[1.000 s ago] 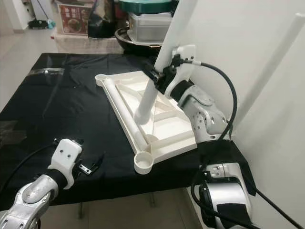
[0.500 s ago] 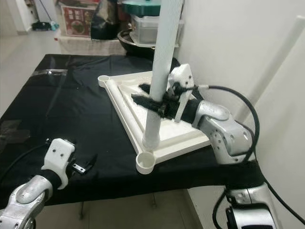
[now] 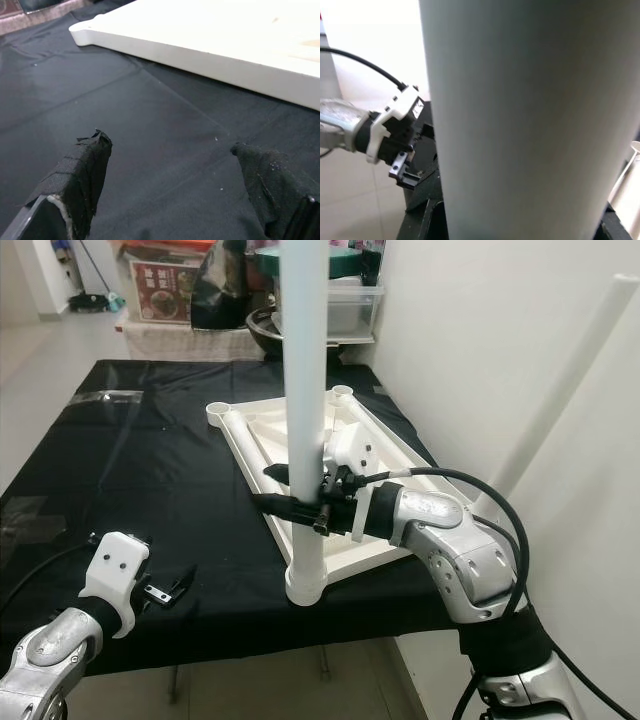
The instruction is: Building children table
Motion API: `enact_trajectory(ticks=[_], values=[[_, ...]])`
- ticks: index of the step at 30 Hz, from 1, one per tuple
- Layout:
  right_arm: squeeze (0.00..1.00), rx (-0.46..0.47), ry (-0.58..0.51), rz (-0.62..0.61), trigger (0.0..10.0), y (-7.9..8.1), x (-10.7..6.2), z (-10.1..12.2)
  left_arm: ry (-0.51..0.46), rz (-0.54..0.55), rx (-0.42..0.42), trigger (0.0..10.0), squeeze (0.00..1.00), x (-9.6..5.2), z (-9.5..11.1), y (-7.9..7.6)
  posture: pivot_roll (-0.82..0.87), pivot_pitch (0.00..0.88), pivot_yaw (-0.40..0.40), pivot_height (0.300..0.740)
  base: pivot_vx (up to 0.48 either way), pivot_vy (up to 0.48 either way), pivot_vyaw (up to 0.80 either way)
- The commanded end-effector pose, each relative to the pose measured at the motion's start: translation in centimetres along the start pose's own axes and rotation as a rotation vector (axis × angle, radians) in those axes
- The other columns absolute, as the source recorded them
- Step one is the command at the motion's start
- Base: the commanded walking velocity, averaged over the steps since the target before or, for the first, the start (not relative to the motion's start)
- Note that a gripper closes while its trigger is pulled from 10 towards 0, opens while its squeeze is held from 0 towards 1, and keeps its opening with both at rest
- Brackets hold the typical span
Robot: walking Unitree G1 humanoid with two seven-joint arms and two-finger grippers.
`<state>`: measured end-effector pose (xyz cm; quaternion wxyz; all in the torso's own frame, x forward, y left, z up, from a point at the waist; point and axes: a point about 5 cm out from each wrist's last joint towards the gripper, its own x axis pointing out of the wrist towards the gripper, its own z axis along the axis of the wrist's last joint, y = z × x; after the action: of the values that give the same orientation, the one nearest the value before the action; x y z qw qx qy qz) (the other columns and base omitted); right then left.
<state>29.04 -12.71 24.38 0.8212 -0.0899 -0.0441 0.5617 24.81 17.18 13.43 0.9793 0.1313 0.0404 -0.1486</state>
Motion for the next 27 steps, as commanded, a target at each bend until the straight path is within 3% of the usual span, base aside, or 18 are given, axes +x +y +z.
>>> enact_trajectory(ticks=[1,14,27], values=[[0.00,0.020,0.040,0.010,10.0,0.1,0.2,-0.9,0.009,0.004,-0.003,10.0,0.00,0.0,-0.3,0.2,0.11,0.000,-0.068,0.740,0.000,0.000,0.00],[0.00,-0.082,0.110,0.041,10.0,-2.1,0.8,-0.6,0.008,0.008,-0.013,10.0,0.00,-0.1,-0.3,-0.2,0.12,0.000,-0.095,0.740,0.000,0.000,0.00],[0.00,-0.070,0.112,0.189,10.0,-0.1,1.6,-1.1,0.016,0.012,-0.018,10.0,0.00,-0.2,-0.6,-0.2,0.11,0.000,-0.098,0.740,0.000,0.000,0.00]])
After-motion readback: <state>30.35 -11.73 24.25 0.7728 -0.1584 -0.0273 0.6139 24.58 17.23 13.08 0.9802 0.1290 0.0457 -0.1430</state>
